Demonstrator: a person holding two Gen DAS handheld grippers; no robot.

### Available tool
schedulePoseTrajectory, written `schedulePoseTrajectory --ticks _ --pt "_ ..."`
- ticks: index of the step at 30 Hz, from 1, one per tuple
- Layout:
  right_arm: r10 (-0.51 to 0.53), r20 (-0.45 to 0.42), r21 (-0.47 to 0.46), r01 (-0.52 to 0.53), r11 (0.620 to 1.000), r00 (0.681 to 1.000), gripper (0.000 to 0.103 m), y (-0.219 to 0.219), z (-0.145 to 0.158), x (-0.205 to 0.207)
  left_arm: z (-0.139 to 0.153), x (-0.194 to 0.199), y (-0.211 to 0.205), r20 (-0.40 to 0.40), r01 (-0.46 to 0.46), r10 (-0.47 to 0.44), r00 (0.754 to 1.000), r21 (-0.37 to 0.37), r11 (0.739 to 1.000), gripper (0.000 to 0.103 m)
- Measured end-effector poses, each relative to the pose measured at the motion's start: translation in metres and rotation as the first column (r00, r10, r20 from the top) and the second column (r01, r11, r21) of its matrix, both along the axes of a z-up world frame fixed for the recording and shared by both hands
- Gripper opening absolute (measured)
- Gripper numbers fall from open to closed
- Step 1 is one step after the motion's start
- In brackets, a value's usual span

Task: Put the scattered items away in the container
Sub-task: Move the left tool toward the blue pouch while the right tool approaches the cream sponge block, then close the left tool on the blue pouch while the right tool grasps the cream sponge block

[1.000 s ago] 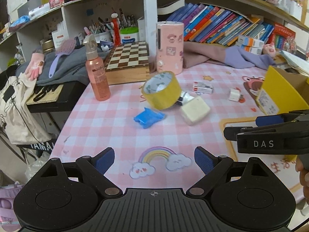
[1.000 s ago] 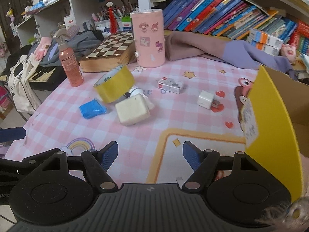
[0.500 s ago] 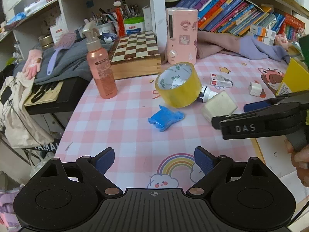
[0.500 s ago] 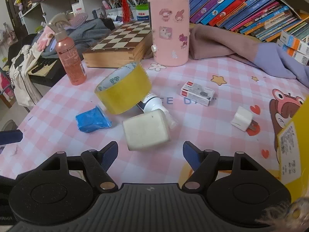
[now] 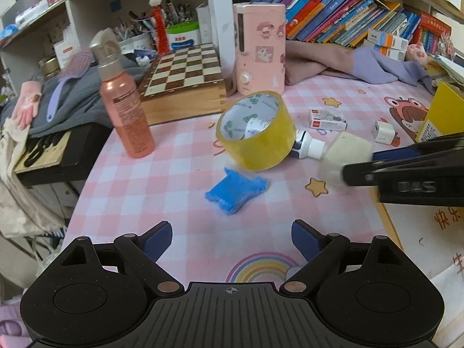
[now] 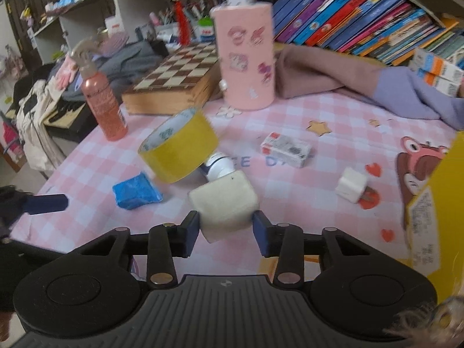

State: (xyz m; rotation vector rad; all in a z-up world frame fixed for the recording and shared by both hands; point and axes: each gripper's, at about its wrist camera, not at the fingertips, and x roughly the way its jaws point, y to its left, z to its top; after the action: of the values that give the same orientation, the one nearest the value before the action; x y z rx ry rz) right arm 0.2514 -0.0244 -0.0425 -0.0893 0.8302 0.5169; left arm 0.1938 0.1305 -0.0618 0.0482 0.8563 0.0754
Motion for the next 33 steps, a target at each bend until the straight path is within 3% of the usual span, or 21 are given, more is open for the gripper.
schedulePoseTrajectory --ticks 2,12,13,14,15,20,27,29,31,33 --pt "-0.024 0.008 0.008 0.024 1.0 1.0 0.023 -0.009 0.004 -0.003 -0.002 0.005 -0.001 0.001 0.007 -0.007 1.0 -0.003 1.0 0.09" --pt "-0.063 -0.028 -0.005 0.063 0.998 0.998 0.023 -0.023 -0.002 0.001 -0.015 0.032 -0.009 0.002 0.025 -0.025 1.0 0.008 1.0 0.086" --pt "-0.064 -0.024 -0.008 0.064 0.998 0.998 0.031 -0.023 -0.002 0.001 -0.015 0.034 -0.009 0.002 0.023 -0.023 1.0 0.01 1.0 0.086" --pt "-0.068 -0.02 -0.012 0.067 0.998 0.998 0.047 -0.022 -0.002 0.001 -0.016 0.037 -0.008 0.003 0.02 -0.02 1.0 0.01 1.0 0.086" --pt "-0.072 -0.015 -0.01 0.072 0.997 0.997 0.053 -0.021 -0.001 0.002 -0.017 0.039 -0.007 0.003 0.017 -0.017 1.0 0.008 1.0 0.085" --pt "-0.064 -0.026 -0.015 0.064 0.998 0.998 0.069 -0.012 -0.006 0.015 -0.027 0.049 -0.002 -0.022 0.011 -0.011 1.0 0.004 1.0 0.069" --pt "-0.121 -0.11 -0.04 0.117 0.992 0.987 0.064 -0.014 -0.025 0.033 -0.027 0.053 0.004 -0.016 0.01 -0.01 1.0 -0.049 0.999 0.05" --pt "-0.116 -0.128 -0.029 0.114 0.993 0.985 0.051 -0.016 -0.029 0.034 -0.027 0.053 0.003 -0.015 0.011 -0.011 1.0 -0.05 0.999 0.048" --pt "-0.099 -0.129 -0.024 0.097 0.995 0.987 0.043 -0.015 -0.028 0.032 -0.027 0.053 0.003 -0.016 0.015 -0.016 1.0 -0.053 0.998 0.036" --pt "-0.087 -0.12 -0.026 0.085 0.996 0.989 0.037 -0.015 -0.026 0.03 -0.025 0.053 0.001 -0.023 0.018 -0.02 1.0 -0.054 0.998 0.03"
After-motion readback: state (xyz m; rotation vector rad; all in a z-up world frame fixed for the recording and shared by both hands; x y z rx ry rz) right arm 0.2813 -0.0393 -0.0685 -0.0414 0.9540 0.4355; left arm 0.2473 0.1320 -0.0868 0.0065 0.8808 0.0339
